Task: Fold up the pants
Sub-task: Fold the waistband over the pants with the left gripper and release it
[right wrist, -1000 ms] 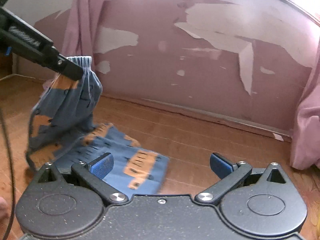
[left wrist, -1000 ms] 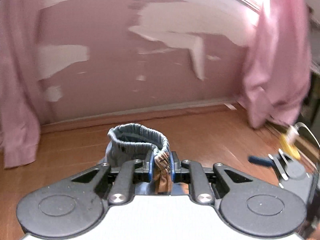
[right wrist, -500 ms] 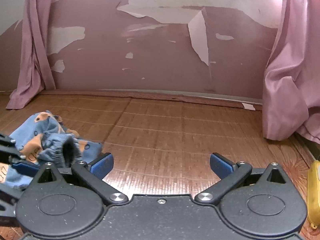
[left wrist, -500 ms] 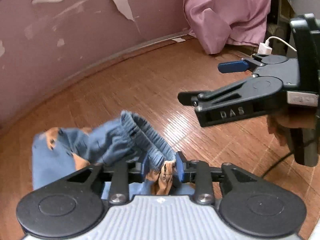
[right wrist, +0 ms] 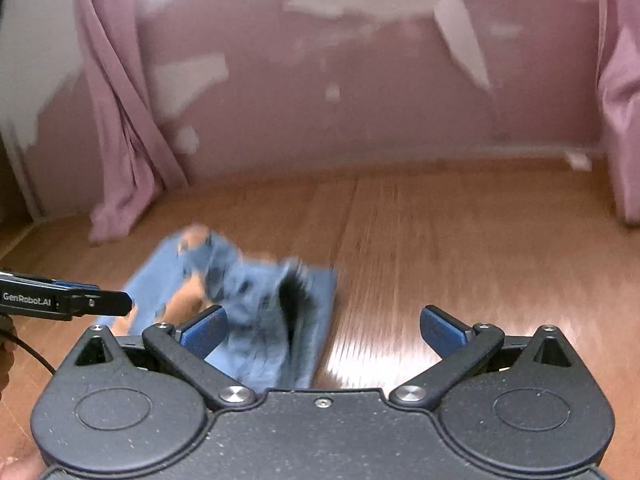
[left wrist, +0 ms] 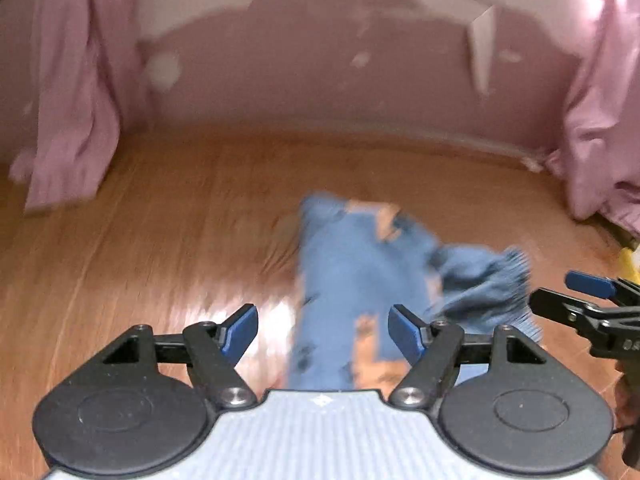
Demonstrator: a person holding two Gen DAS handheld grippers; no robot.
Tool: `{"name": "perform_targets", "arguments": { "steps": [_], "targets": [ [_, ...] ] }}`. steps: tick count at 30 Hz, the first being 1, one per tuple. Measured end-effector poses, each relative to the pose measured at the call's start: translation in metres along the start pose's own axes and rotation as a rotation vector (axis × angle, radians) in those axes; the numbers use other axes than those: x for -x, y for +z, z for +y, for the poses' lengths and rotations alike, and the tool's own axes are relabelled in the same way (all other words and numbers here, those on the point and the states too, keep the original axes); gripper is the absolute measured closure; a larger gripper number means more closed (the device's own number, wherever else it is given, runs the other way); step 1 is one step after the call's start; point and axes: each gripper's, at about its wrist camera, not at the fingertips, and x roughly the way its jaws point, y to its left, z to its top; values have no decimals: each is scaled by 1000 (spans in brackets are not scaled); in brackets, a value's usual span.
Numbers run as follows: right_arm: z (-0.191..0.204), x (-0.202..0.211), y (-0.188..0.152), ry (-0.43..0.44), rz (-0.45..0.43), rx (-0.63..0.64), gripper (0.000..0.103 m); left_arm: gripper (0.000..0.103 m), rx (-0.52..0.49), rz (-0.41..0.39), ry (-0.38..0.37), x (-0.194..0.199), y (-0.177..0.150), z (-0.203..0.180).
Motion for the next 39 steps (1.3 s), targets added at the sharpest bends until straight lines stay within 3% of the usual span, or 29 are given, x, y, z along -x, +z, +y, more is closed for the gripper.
{"name": "perform_targets", "arguments": {
  "steps": [4,8,11,14,15,16,18,20,22,25,28,30,33,35,37,39],
  "targets": [
    [12,-3,-19,-217,106,49,1,22,-11,61,29,-10,-14,20],
    [11,6,-24,-242,127,31,1,19,-43,59,0,-9,-22,30],
    [11,24,-20,-214,52,-3,1,18,-71,32,-13,2,-18,36],
    [18,45,-11,-163,-125,36,1,18,-104,-105,-32,27,-6,43],
    [23,48,-7,-96,-175,73,7,18,-110,-157,-76,33,0,45],
    [28,48,-1,-10,-196,111,19,20,-114,-190,-135,36,8,46],
    [40,42,7,173,-196,194,34,22,-120,-208,-295,35,25,46],
    [46,29,9,248,-152,241,42,22,-134,-190,-402,24,40,43],
    [42,14,6,288,-98,250,49,24,-166,-150,-453,5,51,40],
    [31,-4,-1,267,-53,226,49,28,-215,-61,-468,-30,57,36],
    [17,-16,-4,270,-38,155,45,29,-263,-5,-402,-60,55,38],
    [13,-24,-8,272,-8,143,34,26,-234,33,-370,-75,52,45],
    [3,-32,-15,301,18,126,32,19,-129,99,-372,-93,45,67],
    [3,-28,-12,310,18,124,29,19,-110,81,-359,-87,46,69],
    [6,-17,-8,311,-22,146,18,20,-114,24,-333,-70,46,68],
    [9,-7,-8,314,-69,157,15,19,-171,-42,-322,-50,46,61]
  ]
}}
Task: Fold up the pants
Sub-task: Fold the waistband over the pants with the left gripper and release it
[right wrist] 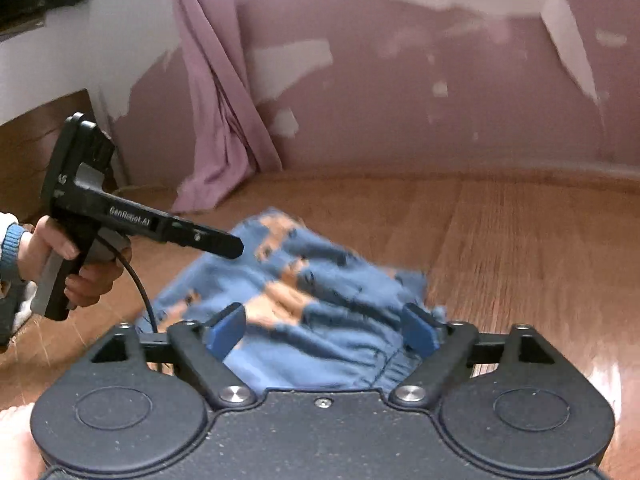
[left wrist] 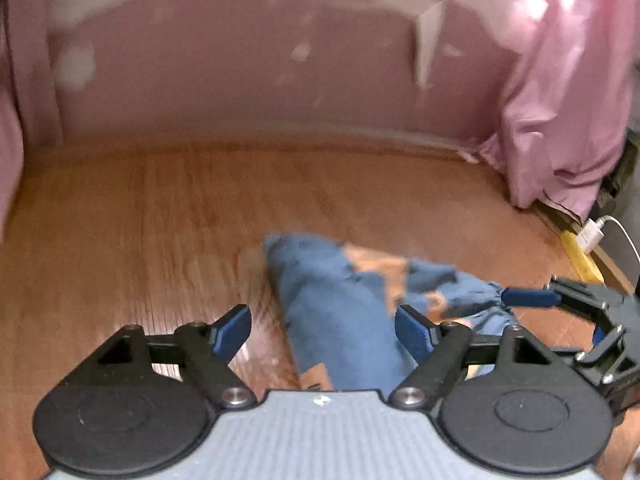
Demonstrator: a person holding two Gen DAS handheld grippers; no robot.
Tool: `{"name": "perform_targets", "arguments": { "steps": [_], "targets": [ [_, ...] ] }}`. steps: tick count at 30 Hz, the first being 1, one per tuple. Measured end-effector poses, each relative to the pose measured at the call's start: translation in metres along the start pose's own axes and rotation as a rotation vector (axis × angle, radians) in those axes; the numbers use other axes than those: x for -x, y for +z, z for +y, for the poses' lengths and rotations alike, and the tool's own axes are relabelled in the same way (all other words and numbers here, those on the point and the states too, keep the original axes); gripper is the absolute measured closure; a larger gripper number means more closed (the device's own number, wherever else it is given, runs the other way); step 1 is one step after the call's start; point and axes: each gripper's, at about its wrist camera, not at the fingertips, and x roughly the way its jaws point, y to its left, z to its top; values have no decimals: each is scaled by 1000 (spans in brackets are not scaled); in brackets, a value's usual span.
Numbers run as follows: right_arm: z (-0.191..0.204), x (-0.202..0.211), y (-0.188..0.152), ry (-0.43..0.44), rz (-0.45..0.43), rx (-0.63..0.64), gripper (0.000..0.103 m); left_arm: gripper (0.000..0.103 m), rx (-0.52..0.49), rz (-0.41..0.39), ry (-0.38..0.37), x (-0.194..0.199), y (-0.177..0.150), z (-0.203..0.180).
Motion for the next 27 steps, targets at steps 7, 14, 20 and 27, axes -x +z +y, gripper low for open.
{"name": "perform_targets", "arguments": {
  "steps": [7,14,20,27],
  "targets": [
    [-6,-9,-3,39,-10,-84,14,20,-164,14,-178,-2,14,-42],
    [-3,-8,-8,19,25,-39,12,26,-139,126,-194,-34,14,-23],
    [-1,-11,-15,-21,64,2,13,22,-140,121,-153,-20,13,-31],
    [28,12,-10,-7,-9,95,13,16,-81,43,-103,37,-19,-44]
  ]
}}
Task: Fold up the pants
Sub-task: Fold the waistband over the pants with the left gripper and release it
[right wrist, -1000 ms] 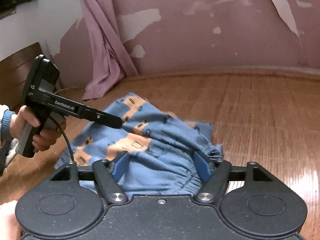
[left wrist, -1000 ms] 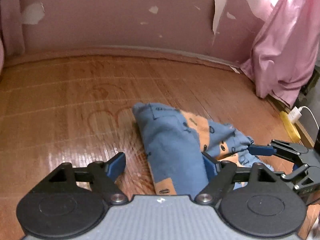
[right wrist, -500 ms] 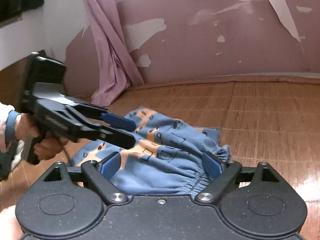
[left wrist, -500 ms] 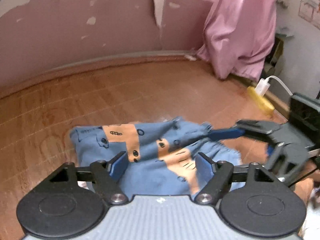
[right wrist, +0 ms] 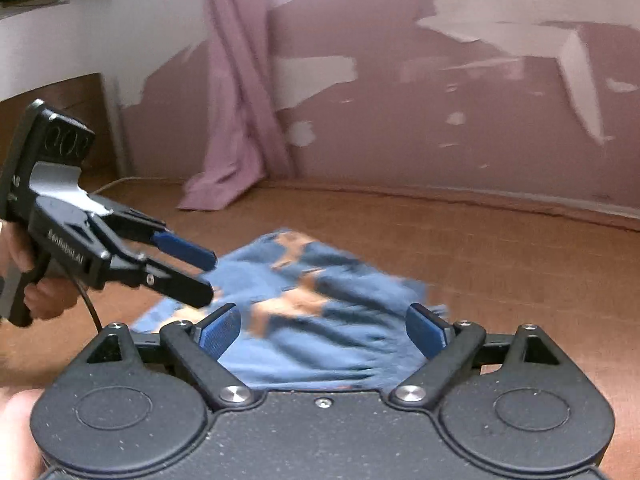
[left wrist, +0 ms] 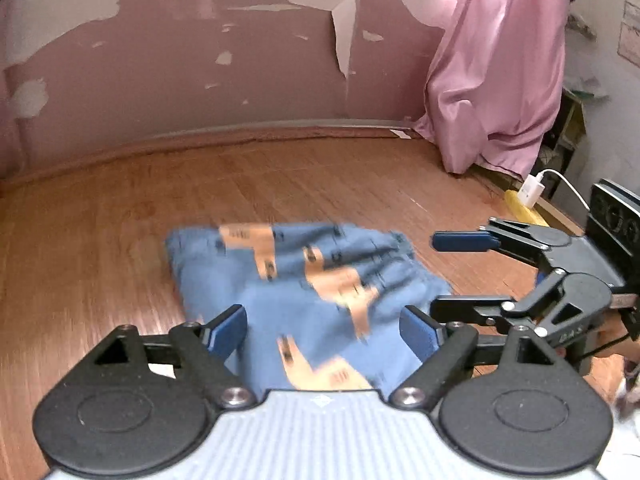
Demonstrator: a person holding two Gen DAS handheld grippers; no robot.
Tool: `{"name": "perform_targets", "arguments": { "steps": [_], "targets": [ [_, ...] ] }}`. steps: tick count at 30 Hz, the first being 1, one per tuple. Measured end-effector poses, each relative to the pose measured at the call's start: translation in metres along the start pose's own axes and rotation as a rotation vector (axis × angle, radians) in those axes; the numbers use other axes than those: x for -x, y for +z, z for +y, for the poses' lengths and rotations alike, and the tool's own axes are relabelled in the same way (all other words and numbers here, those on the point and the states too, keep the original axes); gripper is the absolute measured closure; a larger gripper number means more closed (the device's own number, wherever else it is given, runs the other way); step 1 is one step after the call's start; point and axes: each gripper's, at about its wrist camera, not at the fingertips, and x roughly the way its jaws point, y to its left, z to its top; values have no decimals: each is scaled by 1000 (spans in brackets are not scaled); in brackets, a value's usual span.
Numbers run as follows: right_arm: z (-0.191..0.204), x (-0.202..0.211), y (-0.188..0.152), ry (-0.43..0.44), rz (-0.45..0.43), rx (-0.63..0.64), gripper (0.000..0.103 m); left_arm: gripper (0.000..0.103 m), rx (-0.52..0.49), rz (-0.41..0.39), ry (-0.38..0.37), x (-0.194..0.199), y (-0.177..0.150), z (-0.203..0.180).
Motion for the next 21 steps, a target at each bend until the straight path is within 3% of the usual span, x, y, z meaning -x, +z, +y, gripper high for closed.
{"name": "perform_targets", "arguments": {
  "steps": [4,8,21],
  "targets": [
    [13,-17,-12,57,130,-9,13,15,24,42,44,3,-21,-1],
    [29,-19,-18,8,141,100,12,15,124,116,103,-3,-33,14],
    [32,3,-4,-49,112,-54,1,10,147,80,165,21,-41,14]
  ]
}}
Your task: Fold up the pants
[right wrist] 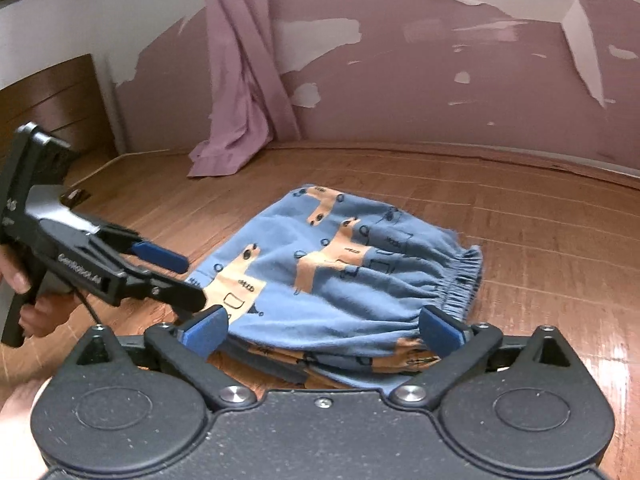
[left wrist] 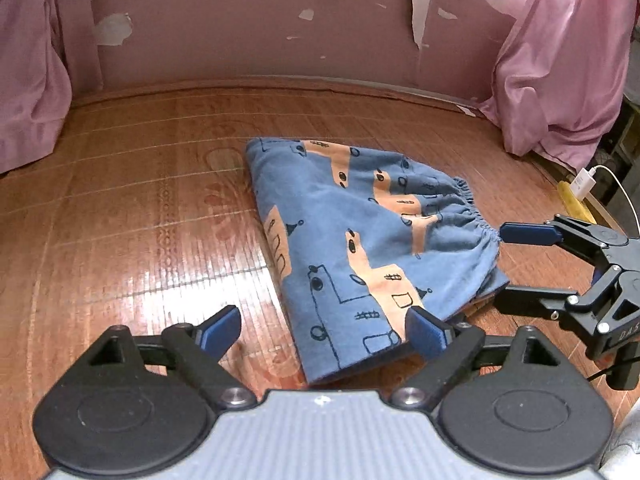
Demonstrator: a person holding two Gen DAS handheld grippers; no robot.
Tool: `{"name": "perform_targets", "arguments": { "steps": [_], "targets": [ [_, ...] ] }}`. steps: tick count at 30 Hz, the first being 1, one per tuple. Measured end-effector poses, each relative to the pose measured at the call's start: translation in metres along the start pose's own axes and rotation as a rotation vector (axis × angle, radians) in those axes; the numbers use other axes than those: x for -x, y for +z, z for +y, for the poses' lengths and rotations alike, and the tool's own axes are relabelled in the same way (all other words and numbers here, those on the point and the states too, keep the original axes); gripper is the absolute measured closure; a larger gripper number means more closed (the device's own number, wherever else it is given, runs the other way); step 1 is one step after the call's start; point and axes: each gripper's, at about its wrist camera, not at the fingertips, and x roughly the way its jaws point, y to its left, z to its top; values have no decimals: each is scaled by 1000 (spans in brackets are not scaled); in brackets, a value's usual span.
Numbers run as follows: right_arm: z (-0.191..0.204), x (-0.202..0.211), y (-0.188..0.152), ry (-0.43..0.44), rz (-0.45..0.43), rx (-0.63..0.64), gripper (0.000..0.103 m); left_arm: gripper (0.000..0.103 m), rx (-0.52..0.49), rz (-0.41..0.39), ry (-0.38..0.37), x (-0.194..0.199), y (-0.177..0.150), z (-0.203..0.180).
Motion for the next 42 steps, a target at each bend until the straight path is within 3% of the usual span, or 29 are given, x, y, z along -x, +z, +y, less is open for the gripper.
{"name": "perform_targets", "arguments": {
  "steps": [13,27,32,36,42],
  "targets": [
    [-13,15,-8,-183,46,-109,1,0,99,7,65,13,1,6],
    [-47,18,-13,-243,41,-289,1,0,102,19,105,17,0,-10],
    [-53,19,-12,-189,-14,-289,1,0,105,8,98,18,6,-17],
    [-58,17,-5,-88,-103,-232,1,0,123,-2,65,12,10,-16],
    [-103,-28,30,158,-120,-244,1,0,150,1,-2,0,10,-10]
  ]
}}
